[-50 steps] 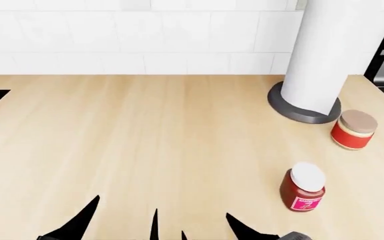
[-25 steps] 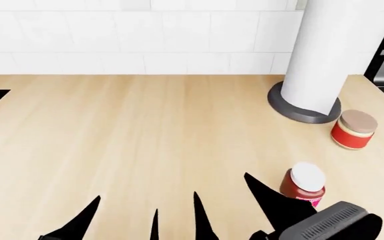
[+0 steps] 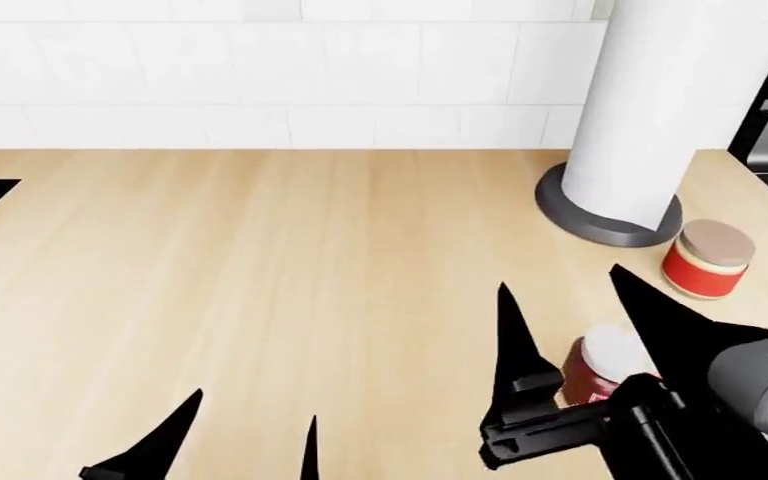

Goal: Pick the jam and bar from the counter and place them in the cabinets closest to them.

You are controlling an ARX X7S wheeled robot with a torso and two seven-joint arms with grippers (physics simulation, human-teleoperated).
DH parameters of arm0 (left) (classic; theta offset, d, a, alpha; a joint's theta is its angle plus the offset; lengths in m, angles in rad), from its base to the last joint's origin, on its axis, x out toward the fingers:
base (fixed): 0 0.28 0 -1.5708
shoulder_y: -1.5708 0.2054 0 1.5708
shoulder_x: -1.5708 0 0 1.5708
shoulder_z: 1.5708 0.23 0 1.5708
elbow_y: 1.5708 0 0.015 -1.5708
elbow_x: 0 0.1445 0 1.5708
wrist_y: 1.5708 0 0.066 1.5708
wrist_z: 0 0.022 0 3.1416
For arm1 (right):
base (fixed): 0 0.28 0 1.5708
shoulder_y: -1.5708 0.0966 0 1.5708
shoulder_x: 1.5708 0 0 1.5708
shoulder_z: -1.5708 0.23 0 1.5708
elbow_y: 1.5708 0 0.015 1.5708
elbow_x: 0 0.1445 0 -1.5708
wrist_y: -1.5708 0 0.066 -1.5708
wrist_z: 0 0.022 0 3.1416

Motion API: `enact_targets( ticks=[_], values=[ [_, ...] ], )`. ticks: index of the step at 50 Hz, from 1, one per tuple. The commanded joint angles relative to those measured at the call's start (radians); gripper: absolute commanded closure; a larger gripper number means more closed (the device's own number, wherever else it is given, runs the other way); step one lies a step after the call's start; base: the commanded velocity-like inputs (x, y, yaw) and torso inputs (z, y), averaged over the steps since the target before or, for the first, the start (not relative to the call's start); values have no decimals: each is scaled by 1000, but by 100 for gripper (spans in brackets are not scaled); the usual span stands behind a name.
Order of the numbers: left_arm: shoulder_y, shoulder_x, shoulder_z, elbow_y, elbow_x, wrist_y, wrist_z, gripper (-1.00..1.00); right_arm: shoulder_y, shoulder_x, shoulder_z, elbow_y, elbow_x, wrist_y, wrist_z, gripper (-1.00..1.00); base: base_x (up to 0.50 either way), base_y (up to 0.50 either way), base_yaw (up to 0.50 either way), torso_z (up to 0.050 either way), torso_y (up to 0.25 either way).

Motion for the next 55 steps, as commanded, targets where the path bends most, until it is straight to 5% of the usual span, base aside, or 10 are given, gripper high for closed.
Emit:
enact_targets(
  ticks=[1, 13, 33, 55],
  values=[
    [1, -1, -2, -2, -2, 1, 3, -100, 253, 116, -177, 50, 122, -55, -49, -100, 0, 0, 0, 0, 0],
    [3, 0, -3, -5, -2, 2, 4, -100, 340, 222, -179, 41, 195, -2, -118, -100, 0, 0, 0, 0, 0],
    [0, 10, -2, 7, 3, -13, 4, -100, 221, 186, -226, 97, 319, -108, -299, -100, 0, 0, 0, 0, 0],
    [-4, 15, -2, 25, 5, -37, 2, -100, 216, 236, -232, 129, 337, -90, -337, -100, 0, 0, 0, 0, 0]
  ],
)
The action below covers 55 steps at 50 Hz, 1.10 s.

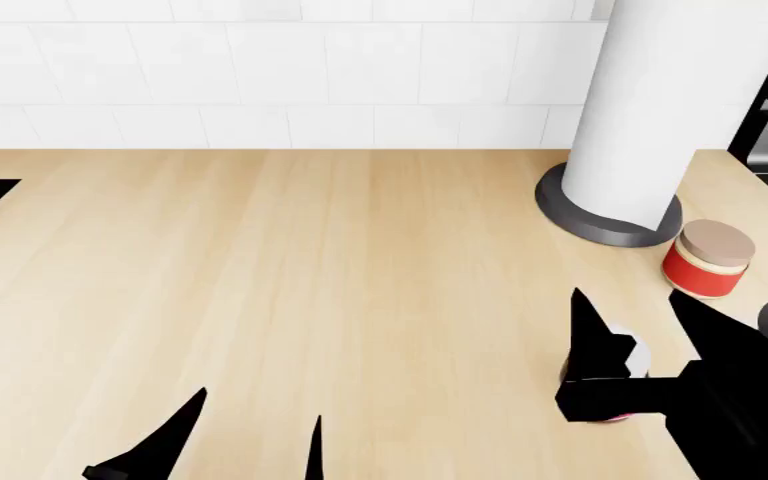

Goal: Pick the jam and bar from the counter and place them in the cabinets closest to them.

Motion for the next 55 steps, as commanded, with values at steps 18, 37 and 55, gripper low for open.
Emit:
enact_targets(
  ticks=[18, 37, 55],
  values=[
    [-4, 6, -1, 12, -1, -15, 1, -100, -134, -55, -13, 96, 9, -75, -37, -100, 0, 0, 0, 0, 0],
    [1, 5, -3, 7, 2, -5, 2, -100, -203, -73, -7, 119, -23, -110, -22, -100, 0, 0, 0, 0, 0],
    [4, 6, -6, -1, -1, 1, 6, -100, -211, -77, 15, 199, 54, -135, -67, -100, 0, 0, 0, 0, 0]
  ],
)
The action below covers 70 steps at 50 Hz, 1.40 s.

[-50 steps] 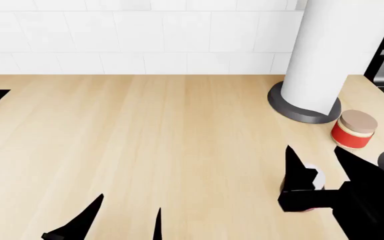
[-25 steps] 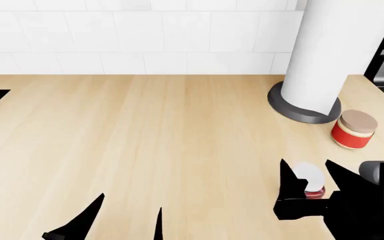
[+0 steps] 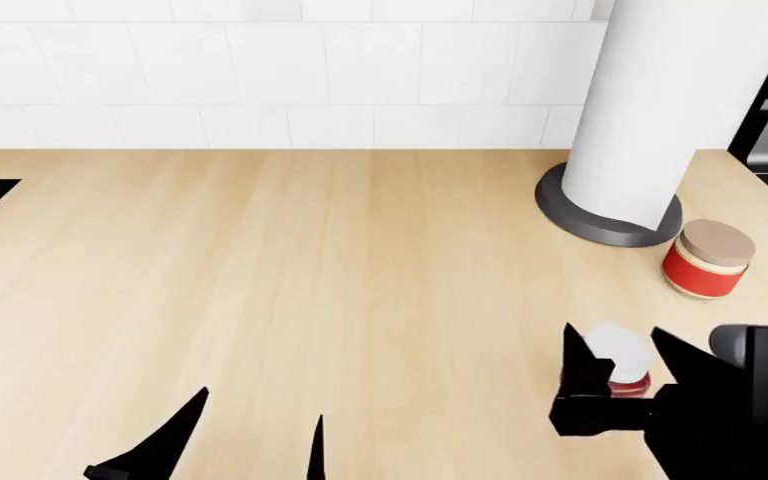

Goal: Pick the jam and bar from the counter and place them in the cabinets closest to them.

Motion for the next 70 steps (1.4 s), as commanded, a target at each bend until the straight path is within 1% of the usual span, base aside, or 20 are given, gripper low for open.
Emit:
enact_targets(
  ticks=[1, 8, 21, 38, 39, 51, 55, 58, 63, 66, 70],
  values=[
    [2, 0, -2, -4, -2, 4, 2, -100, -5, 4, 12, 42, 38, -13, -23, -100, 0, 0, 0, 0, 0],
    [2, -1, -2, 3, -1, -2, -2, -100, -13, 4, 19, 64, 58, -23, -33, -100, 0, 0, 0, 0, 0],
    [-1, 3, -2, 12, 1, -16, -3, -100, -97, -62, 22, 111, 72, -60, -49, -100, 0, 0, 0, 0, 0],
    [3, 2, -1, 12, 7, -8, -2, -100, -161, -96, 32, 149, 82, -87, -59, -100, 0, 0, 0, 0, 0],
    [3, 2, -2, 12, 7, -9, -2, -100, -165, -96, 34, 150, 81, -89, -55, 100, 0, 0, 0, 0, 0],
    [6, 3, -1, 9, 7, -5, -1, -100, -166, -86, 45, 133, 41, -79, -13, 100, 0, 0, 0, 0, 0],
    [8, 3, -1, 7, 6, -2, 1, -100, -138, -58, 59, 105, 1, -72, 17, 100, 0, 0, 1, 0, 0],
    [10, 1, -3, 8, 6, 2, 0, -100, -31, 15, 93, 19, -57, -12, 80, 100, 0, 0, 0, 0, 0],
    [13, -2, -1, 15, 9, 2, -2, -100, 188, 131, 192, -113, -31, 111, 139, 100, 0, 0, 0, 0, 0],
    [15, -5, 0, 20, 12, 3, -3, -100, 288, 166, 255, -160, 15, 159, 159, 100, 0, 0, 0, 0, 0],
    [16, -9, 1, 26, 14, 3, -1, -100, 380, 185, 327, -211, 23, 195, 211, 100, 0, 0, 0, 0, 0]
  ],
)
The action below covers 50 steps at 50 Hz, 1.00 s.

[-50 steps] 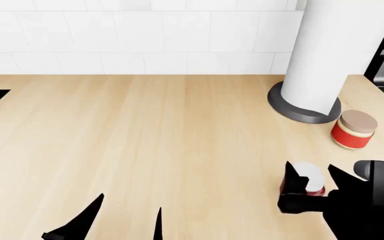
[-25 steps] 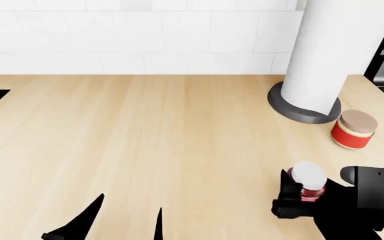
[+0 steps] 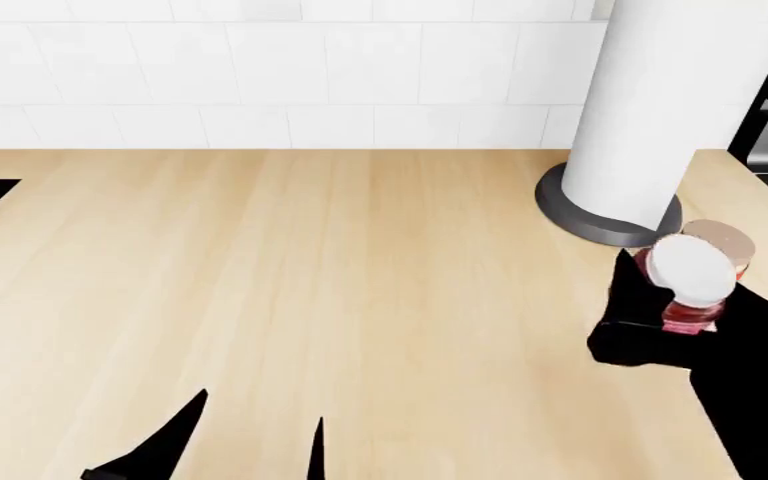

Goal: Pick the jam and bar from the counter and place them in the cabinets closest to them.

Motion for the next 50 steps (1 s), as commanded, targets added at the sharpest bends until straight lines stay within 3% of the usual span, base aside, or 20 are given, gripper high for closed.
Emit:
enact_targets(
  ticks=[1, 11, 17, 24, 35, 50],
  values=[
    [5, -9, 2, 13, 5, 3, 0, -100, 304, 109, 189, -173, 0, 147, 126, 100, 0, 0, 0, 0, 0],
    [7, -14, 5, 21, 6, 3, 3, -100, 565, 82, 426, -237, 132, 329, 222, 100, 0, 0, 0, 0, 0],
    [6, -7, 9, 21, 7, -6, 4, -100, 571, 18, 718, -169, 193, 439, 242, 100, 0, 0, 0, 0, 2],
    [10, -1, 15, 19, 14, -9, 4, -100, 567, -102, 918, -68, 223, 568, 250, 100, 0, 0, 0, 0, 0],
    [15, -1, 25, 21, 27, -11, 9, -100, 562, -296, 1077, 78, 247, 715, 235, 100, 0, 0, 0, 0, 0],
    [8, 2, 20, 20, 2, -22, 7, -100, 501, -596, 1059, 554, 208, 776, 1, 100, 0, 0, 0, 0, 1]
  ],
)
